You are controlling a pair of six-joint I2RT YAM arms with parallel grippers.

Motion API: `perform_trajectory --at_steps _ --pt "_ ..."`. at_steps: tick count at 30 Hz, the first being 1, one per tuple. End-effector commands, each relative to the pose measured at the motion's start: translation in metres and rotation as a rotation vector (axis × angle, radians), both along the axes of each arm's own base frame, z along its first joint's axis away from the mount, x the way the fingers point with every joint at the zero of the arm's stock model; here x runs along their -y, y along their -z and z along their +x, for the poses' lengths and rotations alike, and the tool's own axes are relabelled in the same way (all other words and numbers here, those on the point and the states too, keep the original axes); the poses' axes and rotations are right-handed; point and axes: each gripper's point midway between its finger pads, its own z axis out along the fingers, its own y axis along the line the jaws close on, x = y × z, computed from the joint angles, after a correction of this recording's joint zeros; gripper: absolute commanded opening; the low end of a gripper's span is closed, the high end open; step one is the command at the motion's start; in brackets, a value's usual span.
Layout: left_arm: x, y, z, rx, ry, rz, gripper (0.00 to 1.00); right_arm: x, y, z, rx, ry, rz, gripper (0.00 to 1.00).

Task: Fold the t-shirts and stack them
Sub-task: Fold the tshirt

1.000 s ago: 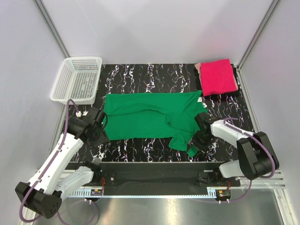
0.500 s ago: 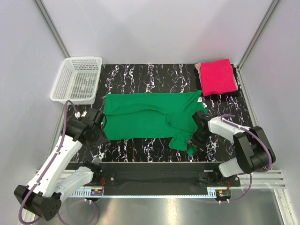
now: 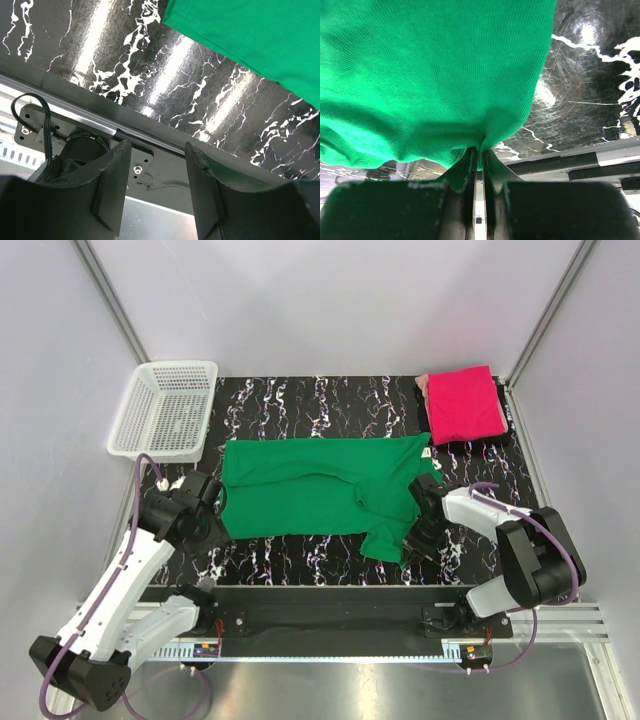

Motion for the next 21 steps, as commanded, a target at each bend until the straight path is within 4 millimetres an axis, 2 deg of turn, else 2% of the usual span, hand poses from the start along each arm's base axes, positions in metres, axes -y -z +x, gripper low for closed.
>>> perform_trajectory --at_steps 1,4,10,14,21 --pt "-0.01 0.01 -0.003 -0.051 -0.042 0.065 0.52 0.0 -0.003 0.004 0.022 -0.009 -0.011 0.03" --pt "-0.012 0.024 0.0 -0.09 -0.06 0.101 0.52 0.0 -0.004 0.0 0.022 -0.009 -0.002 0.02" --pt "0.004 0.05 0.024 -0.081 -0.081 0.032 0.53 -0.003 -0.014 -0.001 0.049 -0.012 0.025 0.0" --pt "-0.002 0.074 0.033 -0.127 -0.111 0.021 0.53 -0.002 -0.022 -0.002 0.06 -0.023 0.031 0.0" --pt "-0.004 0.088 0.047 -0.129 -0.162 -0.038 0.54 -0.004 -0.032 -0.002 0.084 -0.031 0.052 0.0"
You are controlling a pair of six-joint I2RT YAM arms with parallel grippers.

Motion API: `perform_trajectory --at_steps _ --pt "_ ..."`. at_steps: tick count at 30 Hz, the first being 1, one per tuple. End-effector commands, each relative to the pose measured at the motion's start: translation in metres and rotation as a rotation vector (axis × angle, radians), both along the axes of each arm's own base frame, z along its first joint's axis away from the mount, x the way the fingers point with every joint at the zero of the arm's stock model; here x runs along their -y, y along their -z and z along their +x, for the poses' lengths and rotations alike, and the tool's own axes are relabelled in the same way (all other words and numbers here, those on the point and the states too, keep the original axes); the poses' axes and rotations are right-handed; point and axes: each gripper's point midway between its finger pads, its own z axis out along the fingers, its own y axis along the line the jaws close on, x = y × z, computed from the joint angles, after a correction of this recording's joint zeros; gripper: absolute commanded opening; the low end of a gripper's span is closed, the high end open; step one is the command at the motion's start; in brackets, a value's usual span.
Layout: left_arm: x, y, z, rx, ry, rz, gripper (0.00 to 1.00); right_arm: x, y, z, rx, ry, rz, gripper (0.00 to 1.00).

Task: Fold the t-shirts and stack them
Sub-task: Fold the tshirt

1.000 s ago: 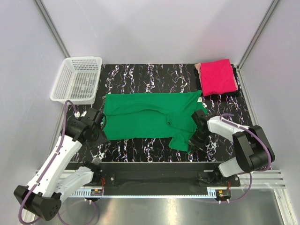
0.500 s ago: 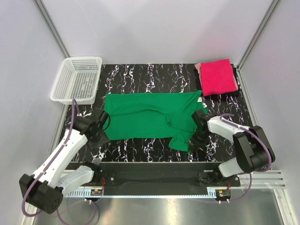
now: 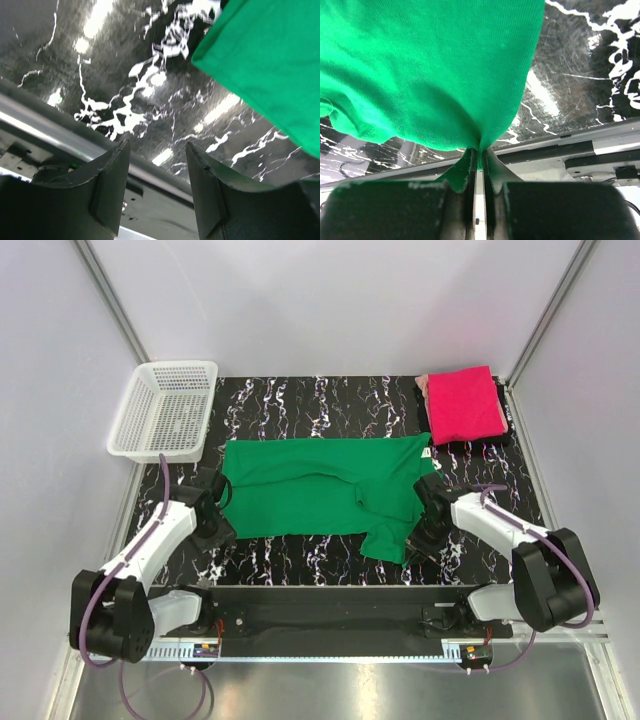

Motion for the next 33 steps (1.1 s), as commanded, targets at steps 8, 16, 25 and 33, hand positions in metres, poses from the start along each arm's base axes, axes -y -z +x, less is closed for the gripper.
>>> perform_trajectory --at_steps 8,16,25,33 --pt "0.011 0.014 0.03 0.033 -0.032 -0.076 0.55 -0.004 -0.019 -0.002 0.031 -0.019 0.031 0.0" --pt "0.01 0.024 0.032 0.007 -0.06 -0.075 0.55 -0.002 -0.027 -0.004 0.046 -0.019 0.031 0.0" --pt "0.01 0.033 0.044 -0.017 -0.092 -0.068 0.55 -0.003 -0.041 -0.004 0.059 -0.027 0.043 0.0" --pt "0.012 0.034 0.056 -0.019 -0.08 -0.072 0.54 -0.004 -0.048 -0.005 0.071 -0.026 0.05 0.0"
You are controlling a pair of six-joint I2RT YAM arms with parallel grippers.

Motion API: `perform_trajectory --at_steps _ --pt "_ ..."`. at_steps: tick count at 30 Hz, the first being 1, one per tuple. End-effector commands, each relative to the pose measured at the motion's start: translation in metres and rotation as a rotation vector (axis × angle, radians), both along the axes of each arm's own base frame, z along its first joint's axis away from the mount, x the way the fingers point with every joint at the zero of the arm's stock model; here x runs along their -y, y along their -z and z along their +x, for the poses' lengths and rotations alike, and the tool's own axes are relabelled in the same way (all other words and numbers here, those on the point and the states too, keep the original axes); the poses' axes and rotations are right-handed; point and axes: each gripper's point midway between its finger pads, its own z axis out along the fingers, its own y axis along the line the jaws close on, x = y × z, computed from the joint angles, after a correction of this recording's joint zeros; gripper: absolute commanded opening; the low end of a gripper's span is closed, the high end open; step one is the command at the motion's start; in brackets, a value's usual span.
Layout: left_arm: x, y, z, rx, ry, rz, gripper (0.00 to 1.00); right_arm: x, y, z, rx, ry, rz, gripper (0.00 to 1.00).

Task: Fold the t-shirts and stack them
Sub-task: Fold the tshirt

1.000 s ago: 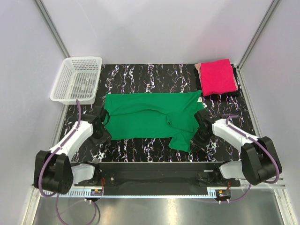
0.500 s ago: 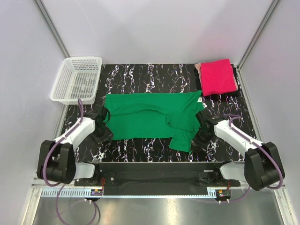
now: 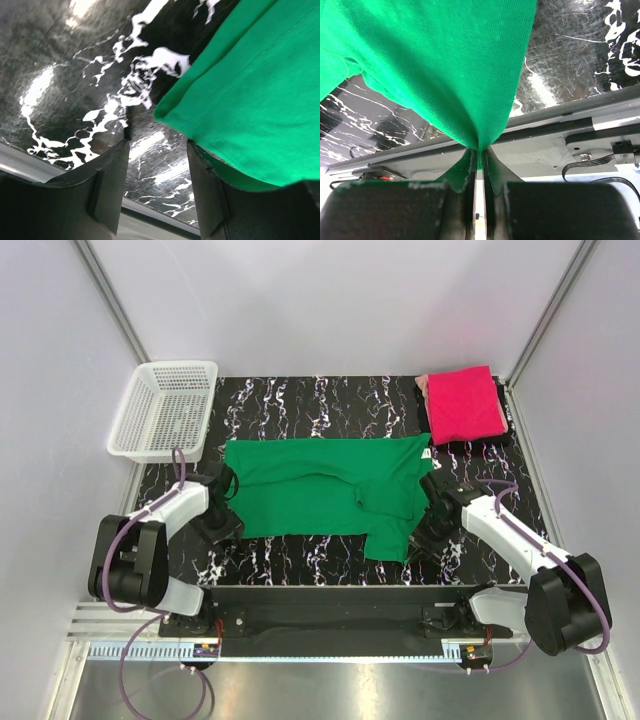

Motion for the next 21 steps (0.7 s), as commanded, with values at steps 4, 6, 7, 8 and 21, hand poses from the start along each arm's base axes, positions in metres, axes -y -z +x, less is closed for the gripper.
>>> perform_trajectory --at_steps 4,6,7,8,21 --pt "0.001 -0.01 0.029 0.073 -0.005 -0.008 0.54 -0.003 -0.013 0.0 0.017 -0.017 0.013 0.0" --pt "-0.001 -0.008 0.03 0.067 -0.004 -0.003 0.54 -0.003 -0.014 0.0 0.017 -0.017 0.016 0.0" --pt "-0.002 -0.008 0.031 0.068 -0.006 -0.002 0.54 -0.004 -0.015 0.001 0.02 -0.019 0.017 0.0" --pt "-0.003 -0.007 0.032 0.067 -0.003 -0.001 0.54 -0.004 -0.015 0.001 0.021 -0.019 0.019 0.0" --pt "-0.009 0.0 0.036 0.052 0.0 0.002 0.54 -0.007 -0.016 0.004 0.02 -0.02 0.027 0.0"
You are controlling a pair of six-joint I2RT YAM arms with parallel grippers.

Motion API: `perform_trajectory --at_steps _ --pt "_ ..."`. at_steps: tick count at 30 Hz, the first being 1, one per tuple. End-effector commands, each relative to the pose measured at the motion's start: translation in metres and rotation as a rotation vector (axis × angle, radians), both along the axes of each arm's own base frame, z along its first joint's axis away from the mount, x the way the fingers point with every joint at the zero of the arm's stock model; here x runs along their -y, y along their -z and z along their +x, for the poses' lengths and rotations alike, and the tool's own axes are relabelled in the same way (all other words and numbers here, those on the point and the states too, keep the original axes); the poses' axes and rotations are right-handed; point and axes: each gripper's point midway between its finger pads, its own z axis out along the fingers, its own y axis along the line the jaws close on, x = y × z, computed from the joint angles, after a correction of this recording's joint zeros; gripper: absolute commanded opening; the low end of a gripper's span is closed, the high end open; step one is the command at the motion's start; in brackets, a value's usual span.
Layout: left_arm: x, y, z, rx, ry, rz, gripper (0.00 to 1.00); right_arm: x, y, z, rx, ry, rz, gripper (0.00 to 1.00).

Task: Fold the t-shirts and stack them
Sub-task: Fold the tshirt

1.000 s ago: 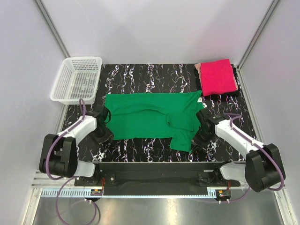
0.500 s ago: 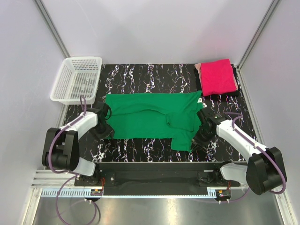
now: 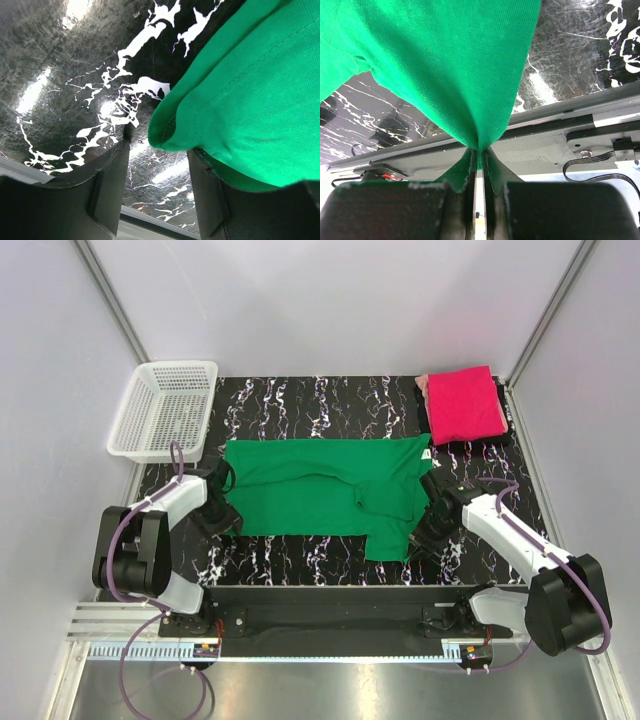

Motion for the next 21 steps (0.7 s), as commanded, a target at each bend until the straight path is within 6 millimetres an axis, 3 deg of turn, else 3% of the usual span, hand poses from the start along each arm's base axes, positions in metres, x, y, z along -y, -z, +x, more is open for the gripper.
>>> perform_trajectory --at_steps 1,21 --pt "-0.005 -0.001 0.017 0.046 0.005 0.013 0.54 -0.006 -0.01 0.003 0.016 -0.016 0.023 0.0" --pt "0.001 -0.013 0.03 0.083 0.03 -0.044 0.52 -0.012 -0.005 0.006 0.006 -0.012 0.046 0.0"
